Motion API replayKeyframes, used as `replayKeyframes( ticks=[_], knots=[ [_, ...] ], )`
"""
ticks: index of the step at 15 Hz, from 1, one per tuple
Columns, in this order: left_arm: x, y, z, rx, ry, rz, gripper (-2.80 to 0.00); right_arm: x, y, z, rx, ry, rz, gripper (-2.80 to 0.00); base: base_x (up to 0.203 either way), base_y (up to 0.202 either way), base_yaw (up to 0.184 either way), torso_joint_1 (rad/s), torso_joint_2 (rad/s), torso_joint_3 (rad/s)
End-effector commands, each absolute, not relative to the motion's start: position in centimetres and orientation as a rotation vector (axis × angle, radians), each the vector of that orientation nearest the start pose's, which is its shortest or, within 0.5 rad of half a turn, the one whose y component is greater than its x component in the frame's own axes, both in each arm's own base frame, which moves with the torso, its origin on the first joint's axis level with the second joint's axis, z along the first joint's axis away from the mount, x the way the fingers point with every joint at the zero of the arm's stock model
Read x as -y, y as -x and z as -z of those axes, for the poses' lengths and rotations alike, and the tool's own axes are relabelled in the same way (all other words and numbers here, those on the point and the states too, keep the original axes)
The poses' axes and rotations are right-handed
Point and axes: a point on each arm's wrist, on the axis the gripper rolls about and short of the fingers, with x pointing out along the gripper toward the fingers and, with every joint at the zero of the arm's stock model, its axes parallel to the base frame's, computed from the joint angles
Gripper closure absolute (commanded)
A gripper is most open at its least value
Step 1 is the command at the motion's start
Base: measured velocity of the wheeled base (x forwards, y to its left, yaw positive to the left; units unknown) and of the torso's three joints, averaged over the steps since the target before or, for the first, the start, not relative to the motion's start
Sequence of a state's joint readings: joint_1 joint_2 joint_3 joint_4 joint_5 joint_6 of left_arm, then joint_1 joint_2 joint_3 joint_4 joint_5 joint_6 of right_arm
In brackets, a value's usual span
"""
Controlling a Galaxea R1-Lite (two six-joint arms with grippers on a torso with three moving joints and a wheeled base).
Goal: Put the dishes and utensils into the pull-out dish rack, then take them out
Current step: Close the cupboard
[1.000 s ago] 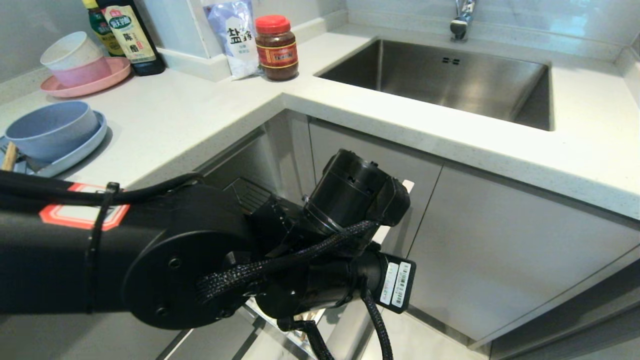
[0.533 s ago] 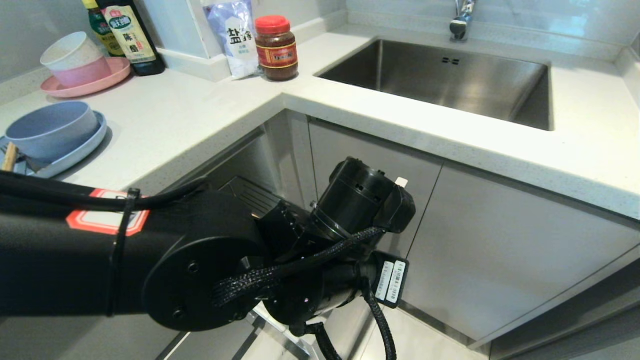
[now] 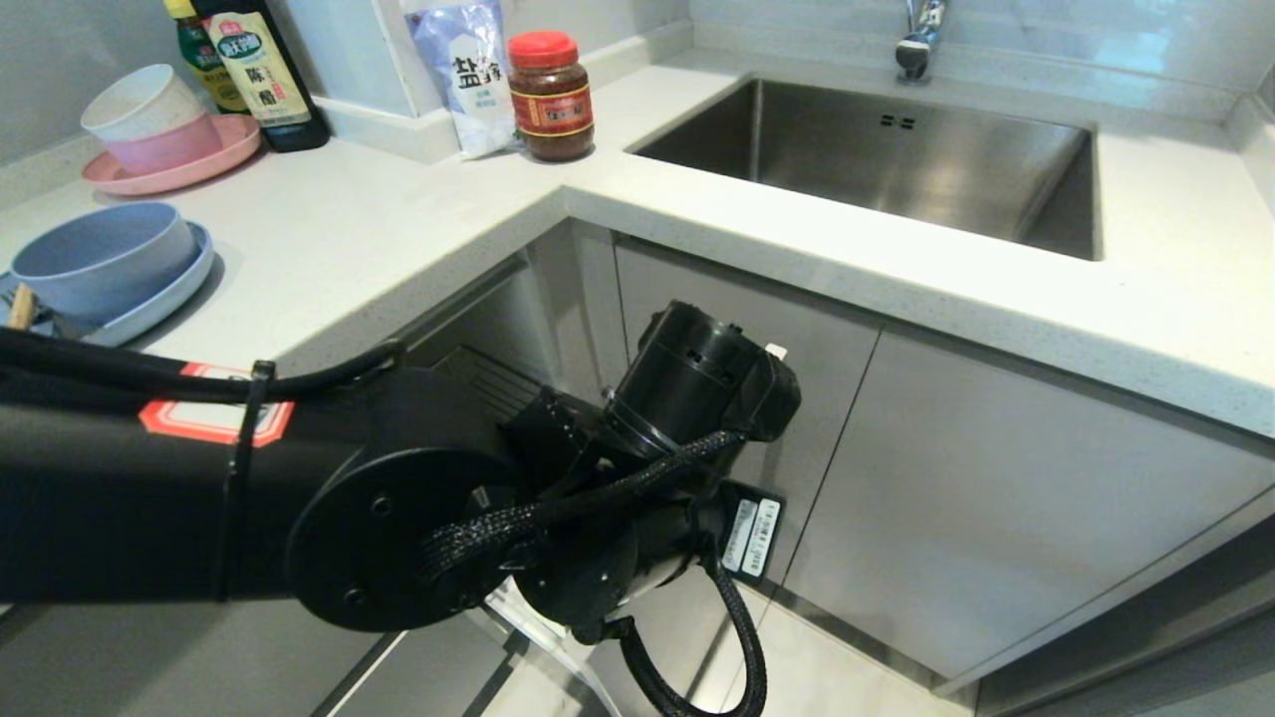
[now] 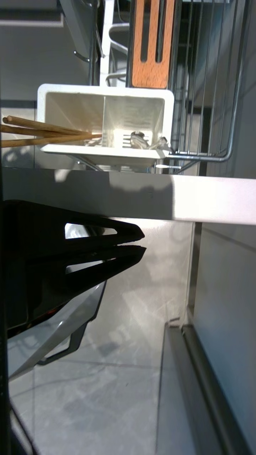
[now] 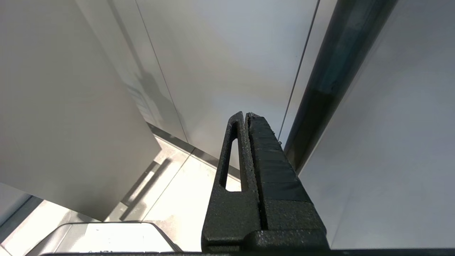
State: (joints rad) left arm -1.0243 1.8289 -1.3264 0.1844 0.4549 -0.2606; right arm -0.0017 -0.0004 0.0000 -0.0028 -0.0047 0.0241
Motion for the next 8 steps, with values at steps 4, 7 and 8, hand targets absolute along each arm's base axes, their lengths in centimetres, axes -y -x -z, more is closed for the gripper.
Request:
replayKeyframes(
  ticks=[4, 7, 8],
  knots=[
    [28.0, -19.6, -21.0, -0.546, -0.255, 0.382, 0.0, 0.0, 2.3, -7.5, 0.006, -0.025, 0.006, 0.0, 0.0, 0.0, 0.0, 0.0, 0.0, 0.0],
    [27.3, -20.4, -21.0, -0.54, -0.278, 0.344, 0.0, 0.0, 2.3, -7.5, 0.006, -0.025, 0.006, 0.0, 0.0, 0.0, 0.0, 0.0, 0.0, 0.0],
    [27.0, -20.7, -21.0, -0.538, -0.282, 0.336, 0.0, 0.0, 2.3, -7.5, 0.006, -0.025, 0.006, 0.0, 0.0, 0.0, 0.0, 0.0, 0.0, 0.0]
  ],
)
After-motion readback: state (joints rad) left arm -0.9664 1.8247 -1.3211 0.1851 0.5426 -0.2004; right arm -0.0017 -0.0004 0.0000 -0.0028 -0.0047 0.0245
